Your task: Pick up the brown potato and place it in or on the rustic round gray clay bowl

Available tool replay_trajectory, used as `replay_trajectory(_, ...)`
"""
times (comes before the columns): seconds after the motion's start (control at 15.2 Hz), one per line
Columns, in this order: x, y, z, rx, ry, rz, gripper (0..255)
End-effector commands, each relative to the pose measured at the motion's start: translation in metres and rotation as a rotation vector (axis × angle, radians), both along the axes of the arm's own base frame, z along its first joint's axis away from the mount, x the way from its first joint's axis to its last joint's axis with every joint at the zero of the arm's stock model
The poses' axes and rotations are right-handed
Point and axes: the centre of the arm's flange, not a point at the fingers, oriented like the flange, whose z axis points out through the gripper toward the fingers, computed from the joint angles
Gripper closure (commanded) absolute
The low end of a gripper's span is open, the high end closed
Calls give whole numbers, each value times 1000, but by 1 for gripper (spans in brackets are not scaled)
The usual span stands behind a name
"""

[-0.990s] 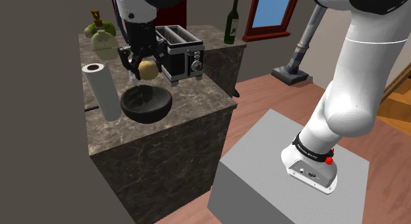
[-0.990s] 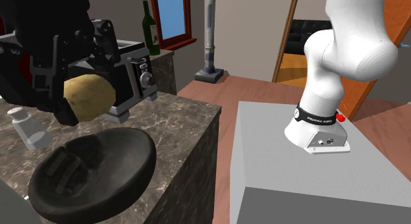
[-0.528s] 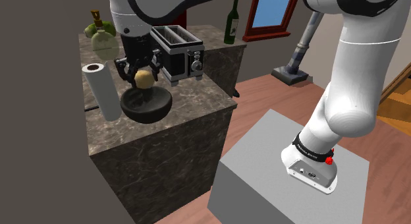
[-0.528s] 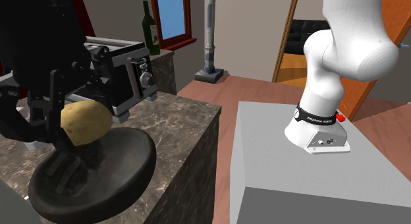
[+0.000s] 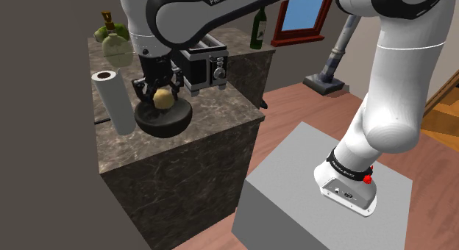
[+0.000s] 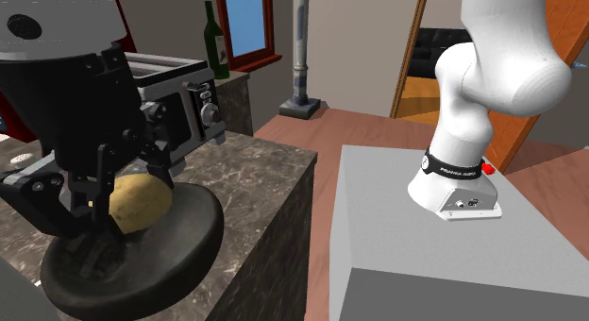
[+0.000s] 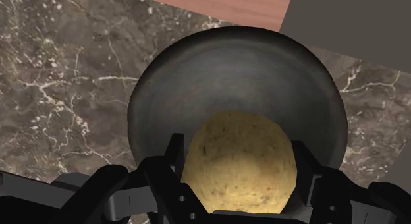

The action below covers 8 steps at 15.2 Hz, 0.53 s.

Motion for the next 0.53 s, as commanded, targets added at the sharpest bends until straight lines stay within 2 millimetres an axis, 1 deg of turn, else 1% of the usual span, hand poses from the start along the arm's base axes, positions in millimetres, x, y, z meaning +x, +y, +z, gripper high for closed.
replay_trajectory(0.0, 0, 0, -1, 0, 0, 0, 255)
replay_trajectory(0.33, 0, 0, -1, 0, 0, 0, 255)
replay_trajectory(0.4, 0, 0, -1, 0, 0, 0, 0)
replay_trajectory(0.46, 0, 0, -1, 0, 0, 0, 0)
